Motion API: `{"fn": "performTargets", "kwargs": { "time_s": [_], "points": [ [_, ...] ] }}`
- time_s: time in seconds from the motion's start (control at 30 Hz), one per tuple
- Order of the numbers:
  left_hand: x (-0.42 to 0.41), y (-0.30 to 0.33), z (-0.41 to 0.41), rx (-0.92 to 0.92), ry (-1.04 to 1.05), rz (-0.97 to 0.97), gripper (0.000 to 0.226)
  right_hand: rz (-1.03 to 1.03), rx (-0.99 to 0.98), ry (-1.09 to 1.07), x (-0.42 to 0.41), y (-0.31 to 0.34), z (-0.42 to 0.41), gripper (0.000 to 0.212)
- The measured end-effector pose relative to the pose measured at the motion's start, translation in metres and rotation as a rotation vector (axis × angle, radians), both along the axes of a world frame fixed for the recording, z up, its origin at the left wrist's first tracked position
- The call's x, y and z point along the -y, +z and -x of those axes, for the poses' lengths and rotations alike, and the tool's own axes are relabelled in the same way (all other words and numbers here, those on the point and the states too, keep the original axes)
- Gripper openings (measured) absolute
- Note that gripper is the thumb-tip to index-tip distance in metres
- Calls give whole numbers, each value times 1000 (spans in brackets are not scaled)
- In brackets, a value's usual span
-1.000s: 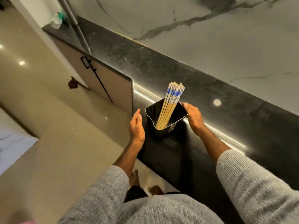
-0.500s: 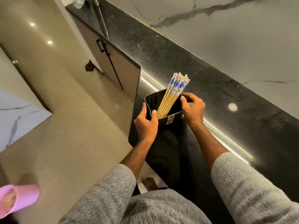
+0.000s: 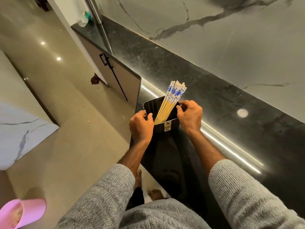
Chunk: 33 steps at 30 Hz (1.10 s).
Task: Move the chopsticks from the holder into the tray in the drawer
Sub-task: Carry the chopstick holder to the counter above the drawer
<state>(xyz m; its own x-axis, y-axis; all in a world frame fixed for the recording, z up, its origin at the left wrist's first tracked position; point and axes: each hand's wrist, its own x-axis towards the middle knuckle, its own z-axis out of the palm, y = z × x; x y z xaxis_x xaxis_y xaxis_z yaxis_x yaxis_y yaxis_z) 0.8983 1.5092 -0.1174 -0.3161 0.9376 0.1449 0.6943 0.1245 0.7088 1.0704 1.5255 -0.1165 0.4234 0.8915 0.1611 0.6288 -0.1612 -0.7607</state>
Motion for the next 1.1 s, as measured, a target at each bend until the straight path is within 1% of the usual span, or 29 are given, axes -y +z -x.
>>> {"fn": "performTargets", "kwargs": {
  "time_s": [0.07,0.1,0.17,0.2,0.27,0.3,0.37,0.43,0.47,0.5,0.57,0.67,0.73,0.83,0.9,1.0,1.03,1.1],
  "points": [
    [1,0,0,170,3,-41,17,17,-149,25,-1,-3,-3,27],
    [2,0,-1,247,-1,-36,25,30,-235,50,0,-5,-5,33],
    [6,-5,-4,363,-25,60,49,49,-459,107,0,-11,-7,41],
    [8,-7,-6,438,-35,113,57,56,-600,126,3,-15,-7,42],
    [13,-6,-10,664,-43,159,58,94,-839,154,7,-21,-7,41],
    [11,-7,-11,772,-36,168,56,119,-894,171,8,-24,-6,41],
    [4,-11,-9,912,-16,204,54,128,-931,208,8,-28,-4,43],
    [-4,-25,-1,1025,-16,280,62,133,-939,207,8,-33,1,44],
    [-8,-36,3,1053,-2,306,67,139,-939,191,8,-35,4,45],
    [-9,-38,4,1048,2,314,67,136,-954,175,7,-37,7,45],
    [-8,-31,-1,1021,-3,281,57,151,-995,135,6,-39,11,46],
    [-6,-29,-3,1018,7,202,51,168,-1008,96,5,-35,18,47],
    [1,-33,1,1022,58,184,52,141,-993,120,6,-31,25,46],
    [17,-34,11,1067,99,188,67,125,-970,196,12,-27,40,46],
    [29,-36,23,1075,129,148,71,140,-968,249,18,-31,53,48],
    [49,-40,51,1026,149,100,78,193,-939,314,29,-42,74,55],
    [57,-38,62,1001,173,82,79,214,-943,342,32,-48,84,57],
    [78,-33,84,970,247,6,72,239,-874,409,50,-34,112,63]
  ]
}}
